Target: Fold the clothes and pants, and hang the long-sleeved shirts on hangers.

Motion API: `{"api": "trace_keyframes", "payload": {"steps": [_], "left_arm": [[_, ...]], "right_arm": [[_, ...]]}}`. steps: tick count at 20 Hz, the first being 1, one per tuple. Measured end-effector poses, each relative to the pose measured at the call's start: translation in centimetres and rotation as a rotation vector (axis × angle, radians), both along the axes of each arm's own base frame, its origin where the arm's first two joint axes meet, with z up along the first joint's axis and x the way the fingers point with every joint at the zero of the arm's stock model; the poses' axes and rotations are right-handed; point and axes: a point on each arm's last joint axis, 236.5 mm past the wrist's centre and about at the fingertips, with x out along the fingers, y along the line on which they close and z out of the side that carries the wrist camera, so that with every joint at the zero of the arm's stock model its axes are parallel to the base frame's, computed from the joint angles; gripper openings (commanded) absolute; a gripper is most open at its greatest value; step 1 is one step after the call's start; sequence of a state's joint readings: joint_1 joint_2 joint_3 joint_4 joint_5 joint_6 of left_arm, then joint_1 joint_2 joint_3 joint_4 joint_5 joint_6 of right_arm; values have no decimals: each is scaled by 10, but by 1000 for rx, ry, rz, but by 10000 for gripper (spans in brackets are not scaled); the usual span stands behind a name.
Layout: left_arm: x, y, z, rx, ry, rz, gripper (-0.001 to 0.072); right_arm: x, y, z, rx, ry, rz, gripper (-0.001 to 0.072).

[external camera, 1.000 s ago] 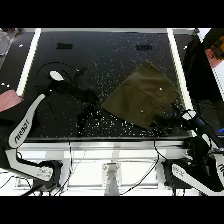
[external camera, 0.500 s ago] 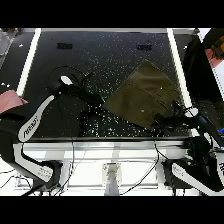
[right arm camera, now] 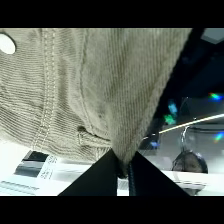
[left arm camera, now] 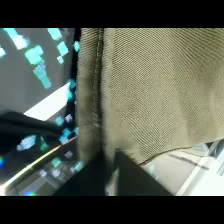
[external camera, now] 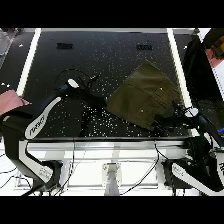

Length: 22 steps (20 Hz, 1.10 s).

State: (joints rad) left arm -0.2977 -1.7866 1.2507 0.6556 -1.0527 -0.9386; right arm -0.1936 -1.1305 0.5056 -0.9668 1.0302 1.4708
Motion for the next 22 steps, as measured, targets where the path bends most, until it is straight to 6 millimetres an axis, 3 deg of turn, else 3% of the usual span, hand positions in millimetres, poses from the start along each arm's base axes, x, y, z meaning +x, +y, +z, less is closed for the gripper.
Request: {"api": "trace_keyframes", "payload": {"steps": [6,10,13,16,19,22], "left_arm": [[4,5,21,-8,-37,1,25],[-5,24,28,94,-42,-12,24],[-27,34,24,164,-14,-18,24],[-64,40,14,211,39,-14,24],[-90,49,10,238,39,46,24],[-104,58,16,240,9,133,24]], "right_arm": [[-3,2,-4,14,33,5,31],[23,-3,-4,14,27,-1,32],[56,-7,2,20,7,3,31],[79,-5,9,46,8,41,32],[77,8,10,78,42,124,32],[58,28,8,105,86,233,32]]}}
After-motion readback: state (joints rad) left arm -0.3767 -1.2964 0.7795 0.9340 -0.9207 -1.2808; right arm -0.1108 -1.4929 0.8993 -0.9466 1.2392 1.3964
